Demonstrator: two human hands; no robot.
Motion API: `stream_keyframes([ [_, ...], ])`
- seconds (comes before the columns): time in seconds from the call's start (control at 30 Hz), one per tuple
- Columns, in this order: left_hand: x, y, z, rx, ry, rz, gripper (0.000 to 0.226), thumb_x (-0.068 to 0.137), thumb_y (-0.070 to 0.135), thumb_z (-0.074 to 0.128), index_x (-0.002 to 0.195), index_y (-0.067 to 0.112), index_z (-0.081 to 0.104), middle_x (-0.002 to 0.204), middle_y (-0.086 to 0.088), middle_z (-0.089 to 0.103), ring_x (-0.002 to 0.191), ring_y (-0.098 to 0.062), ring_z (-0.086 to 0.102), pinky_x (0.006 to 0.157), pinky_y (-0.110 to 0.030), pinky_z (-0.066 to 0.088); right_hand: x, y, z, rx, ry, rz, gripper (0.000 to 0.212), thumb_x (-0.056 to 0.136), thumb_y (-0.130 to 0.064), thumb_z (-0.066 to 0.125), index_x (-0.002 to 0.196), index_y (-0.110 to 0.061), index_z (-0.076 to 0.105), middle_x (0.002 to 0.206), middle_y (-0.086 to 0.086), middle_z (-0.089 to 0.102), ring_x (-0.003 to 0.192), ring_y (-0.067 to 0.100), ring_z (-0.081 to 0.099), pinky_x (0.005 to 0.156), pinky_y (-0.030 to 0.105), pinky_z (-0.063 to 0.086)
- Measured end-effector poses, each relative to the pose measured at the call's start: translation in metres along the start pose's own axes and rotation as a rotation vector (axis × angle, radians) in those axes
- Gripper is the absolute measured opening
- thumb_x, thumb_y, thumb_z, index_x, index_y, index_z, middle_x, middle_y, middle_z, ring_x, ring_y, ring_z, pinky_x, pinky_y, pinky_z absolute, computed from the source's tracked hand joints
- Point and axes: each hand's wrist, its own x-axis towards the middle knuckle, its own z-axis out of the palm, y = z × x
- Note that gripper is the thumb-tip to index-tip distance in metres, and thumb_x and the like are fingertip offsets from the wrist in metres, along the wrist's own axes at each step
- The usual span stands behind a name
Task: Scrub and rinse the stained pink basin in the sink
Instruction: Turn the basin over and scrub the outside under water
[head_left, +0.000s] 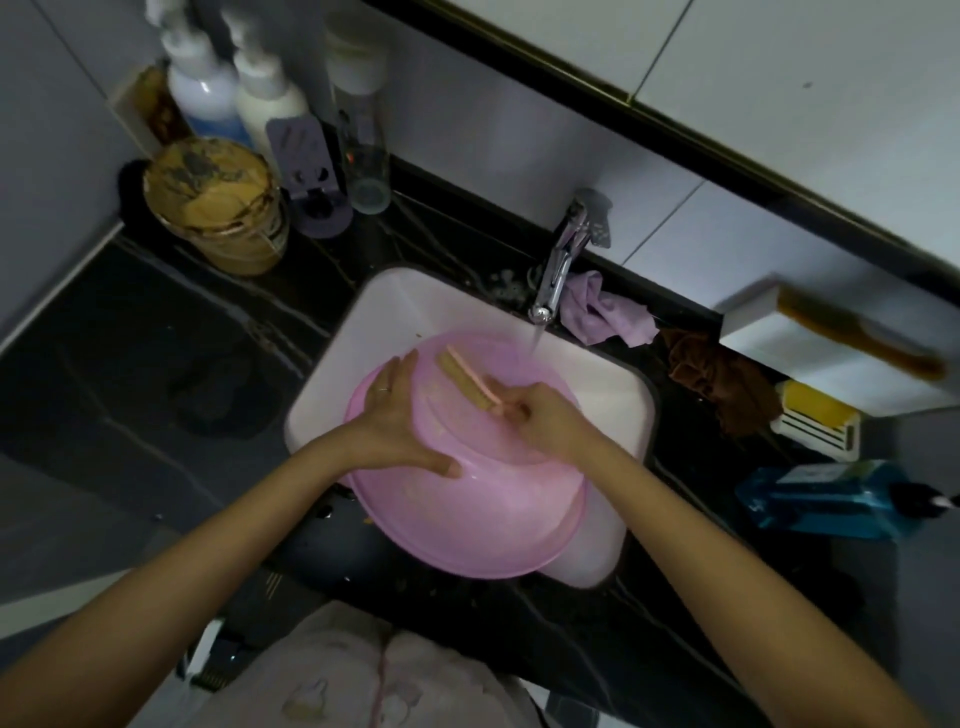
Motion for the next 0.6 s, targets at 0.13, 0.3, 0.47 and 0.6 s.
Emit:
stream_keyframes([
  [0.13,0.001,0.001,0.0,-0.027,0.001,0.006,0.161,0.025,0.074,0.073,0.143,0.031,-0.028,0.155,0.007,-0.022,0.143,-0.011,-0.013,0.118,-0.035,0.001,-0.02,0.021,-0.024,-0.151,-0.024,0.102,0.047,0.092,-0.005,0.042,0.135,-0.021,0.052,0.121,0.0,0.063,0.108,0.017,0.059,0.087,0.025,0.044],
  [0.3,-0.001,0.002,0.0,-0.033,0.019,-0.003,0.162,0.024,0.072,0.072,0.144,0.027,-0.027,0.155,0.008,-0.022,0.143,-0.011,-0.012,0.118,-0.032,0.0,0.017,-0.018,-0.011,-0.23,0.038,0.072,0.042,0.098,-0.019,0.04,0.139,-0.028,0.047,0.117,0.012,0.065,0.101,0.025,0.061,0.079,0.028,0.04],
  [0.47,-0.003,0.004,0.001,-0.052,0.004,0.008,0.162,0.025,0.072,0.073,0.144,0.028,-0.027,0.154,0.008,-0.022,0.143,-0.013,-0.01,0.118,-0.034,0.001,-0.008,-0.005,-0.019,-0.293,0.05,0.136,0.04,0.096,-0.014,0.04,0.132,-0.018,0.055,0.122,0.015,0.063,0.109,0.033,0.059,0.088,0.032,0.045],
  [0.6,-0.003,0.007,-0.001,-0.05,0.017,0.001,0.163,0.025,0.071,0.074,0.143,0.026,-0.028,0.155,0.007,-0.022,0.144,-0.013,-0.009,0.117,-0.032,0.001,0.01,-0.049,-0.006,0.008,0.054,0.239,0.04,0.099,-0.033,0.035,0.125,-0.013,0.059,0.09,0.012,0.065,0.075,0.027,0.062,0.059,0.026,0.042],
])
